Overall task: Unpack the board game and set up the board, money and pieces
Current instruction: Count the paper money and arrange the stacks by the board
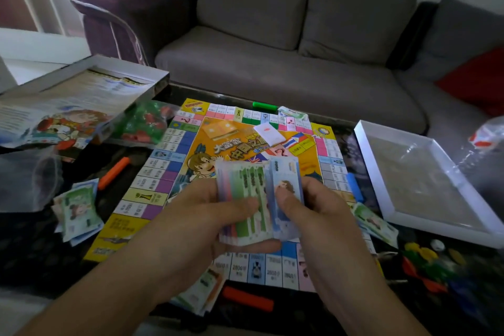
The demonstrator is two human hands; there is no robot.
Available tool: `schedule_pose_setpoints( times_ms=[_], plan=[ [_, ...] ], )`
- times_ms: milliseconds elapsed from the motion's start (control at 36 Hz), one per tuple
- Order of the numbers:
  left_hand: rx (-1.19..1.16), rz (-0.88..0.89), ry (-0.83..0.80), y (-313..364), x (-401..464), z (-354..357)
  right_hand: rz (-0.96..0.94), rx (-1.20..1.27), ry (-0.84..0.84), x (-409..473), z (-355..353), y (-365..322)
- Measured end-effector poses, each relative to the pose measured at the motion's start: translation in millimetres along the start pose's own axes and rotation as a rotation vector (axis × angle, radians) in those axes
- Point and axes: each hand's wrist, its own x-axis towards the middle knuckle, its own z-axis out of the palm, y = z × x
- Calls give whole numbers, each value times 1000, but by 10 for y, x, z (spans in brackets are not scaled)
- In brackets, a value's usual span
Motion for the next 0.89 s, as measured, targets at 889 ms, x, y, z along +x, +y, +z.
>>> schedule_pose_setpoints(
  times_ms=[889],
  plan=[
    [216, 116, 145, -100, 59, 68, -4, 21, 43, -110, -75, -16]
  ],
)
